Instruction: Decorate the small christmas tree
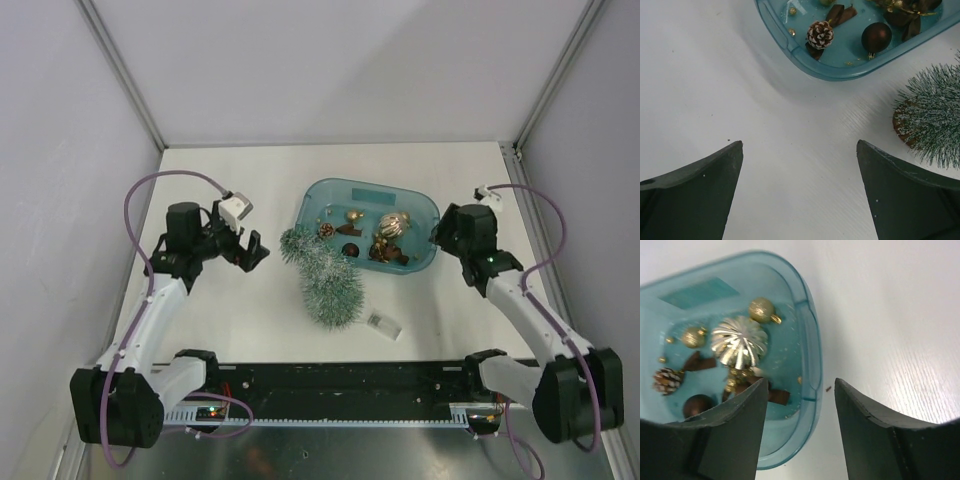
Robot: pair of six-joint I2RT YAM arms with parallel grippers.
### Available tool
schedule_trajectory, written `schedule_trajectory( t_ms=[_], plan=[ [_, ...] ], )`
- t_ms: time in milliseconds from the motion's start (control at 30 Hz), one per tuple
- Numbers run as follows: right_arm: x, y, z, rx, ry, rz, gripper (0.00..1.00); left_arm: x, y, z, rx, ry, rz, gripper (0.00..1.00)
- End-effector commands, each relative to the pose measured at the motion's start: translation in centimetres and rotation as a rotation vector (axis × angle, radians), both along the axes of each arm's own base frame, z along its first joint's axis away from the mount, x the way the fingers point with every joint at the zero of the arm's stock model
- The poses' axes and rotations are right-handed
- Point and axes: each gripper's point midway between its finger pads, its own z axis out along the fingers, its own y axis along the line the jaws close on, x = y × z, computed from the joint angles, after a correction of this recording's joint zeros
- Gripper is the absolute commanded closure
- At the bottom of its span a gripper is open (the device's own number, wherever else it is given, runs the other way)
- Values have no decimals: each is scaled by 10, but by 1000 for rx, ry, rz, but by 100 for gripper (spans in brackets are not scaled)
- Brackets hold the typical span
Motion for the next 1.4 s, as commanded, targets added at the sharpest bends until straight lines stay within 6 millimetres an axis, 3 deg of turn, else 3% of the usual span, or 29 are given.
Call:
schedule_trajectory(
  t_ms=[0,100,133,267,400,633,833,967,1100,1367],
  plan=[
    [13,3,60,17,-183,8,38,12,5,16,24,9,27,0],
    [28,30,80,18,-269,128,32,12,4,9,23,71,41,0],
    [35,42,79,2,-268,178,30,12,2,6,24,88,41,0],
    [67,83,52,-30,-192,344,20,11,-7,-9,39,150,42,0],
    [87,102,21,-14,-119,430,14,13,-21,-26,78,210,35,0],
    [109,107,-20,4,-26,436,8,29,-40,-37,56,291,10,0],
    [120,109,-40,18,10,416,8,32,-37,-30,85,230,1,0],
    [125,111,-47,31,24,403,13,36,-31,-25,104,203,32,0],
    [121,112,-54,20,56,396,17,40,-28,-18,92,196,61,0],
    [91,106,-72,-50,191,376,17,38,-33,-8,44,197,65,0]
  ],
)
